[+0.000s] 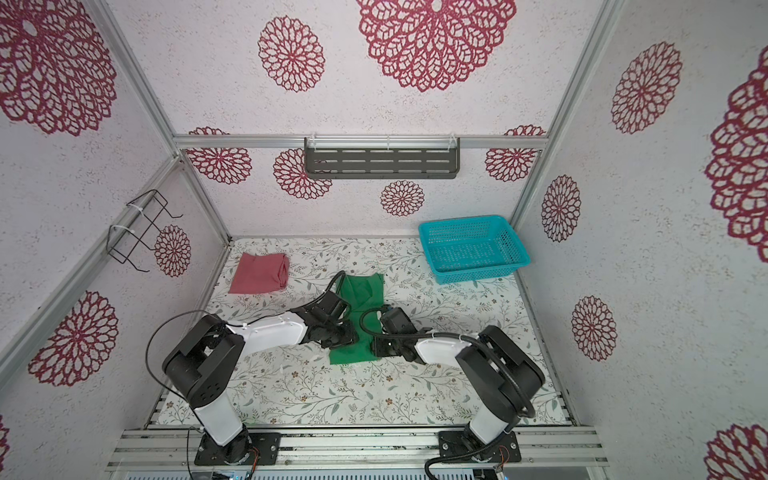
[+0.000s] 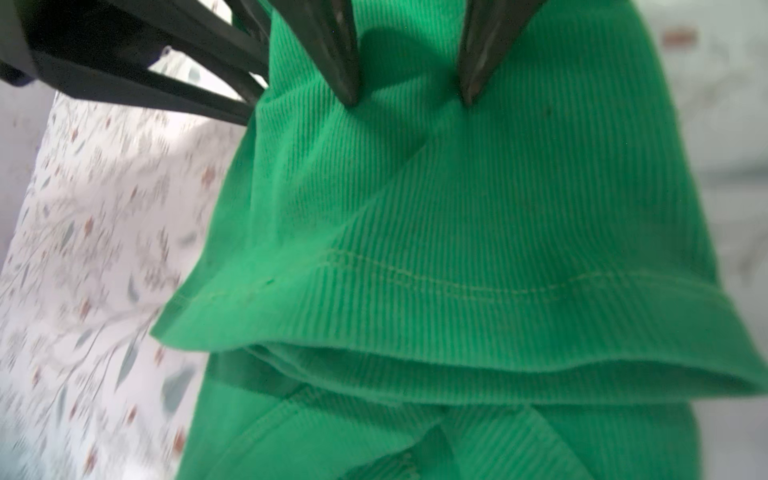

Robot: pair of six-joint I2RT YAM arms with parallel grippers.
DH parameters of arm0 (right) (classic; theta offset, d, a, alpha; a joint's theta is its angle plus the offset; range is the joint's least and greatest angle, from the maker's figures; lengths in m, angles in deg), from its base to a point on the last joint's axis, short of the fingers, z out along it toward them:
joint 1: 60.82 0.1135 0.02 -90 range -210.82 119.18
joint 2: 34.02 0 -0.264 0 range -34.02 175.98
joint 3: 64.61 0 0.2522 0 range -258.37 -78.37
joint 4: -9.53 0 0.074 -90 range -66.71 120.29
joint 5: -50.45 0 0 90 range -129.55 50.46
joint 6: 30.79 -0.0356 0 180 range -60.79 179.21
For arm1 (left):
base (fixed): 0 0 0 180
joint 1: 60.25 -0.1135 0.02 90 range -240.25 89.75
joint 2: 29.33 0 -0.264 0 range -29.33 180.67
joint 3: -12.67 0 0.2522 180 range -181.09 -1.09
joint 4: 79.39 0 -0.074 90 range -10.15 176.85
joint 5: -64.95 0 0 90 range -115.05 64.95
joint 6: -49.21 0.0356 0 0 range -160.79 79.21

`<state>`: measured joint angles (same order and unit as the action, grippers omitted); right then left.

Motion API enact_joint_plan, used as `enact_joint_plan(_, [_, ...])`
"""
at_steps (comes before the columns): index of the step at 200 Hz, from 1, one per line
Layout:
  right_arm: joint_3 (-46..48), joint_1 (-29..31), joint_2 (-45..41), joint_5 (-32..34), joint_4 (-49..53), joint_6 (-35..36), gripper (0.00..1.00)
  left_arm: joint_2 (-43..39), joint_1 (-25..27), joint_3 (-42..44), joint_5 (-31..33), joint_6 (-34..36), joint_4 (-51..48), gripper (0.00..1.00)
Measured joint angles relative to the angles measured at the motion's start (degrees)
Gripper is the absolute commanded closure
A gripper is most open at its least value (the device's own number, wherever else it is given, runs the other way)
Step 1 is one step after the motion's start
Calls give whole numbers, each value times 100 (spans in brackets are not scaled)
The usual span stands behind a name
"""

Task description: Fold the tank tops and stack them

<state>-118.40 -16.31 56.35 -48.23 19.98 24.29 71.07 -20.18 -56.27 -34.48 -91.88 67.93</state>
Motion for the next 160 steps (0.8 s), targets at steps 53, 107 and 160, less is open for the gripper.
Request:
enact_joint_plan(53, [-26,-232,-1399,391,1169,116,51,-798,151,-236,293,-50,-1438,48])
enact_joint_plan(107, [249,-455,-1864,269,1513,-168,64,-1849,125,245,481,-297,-1716,42])
enact_joint_plan(160, [146,-291,-994,-199,619,-557,71,-1403,164,131,129,-612,-1143,49])
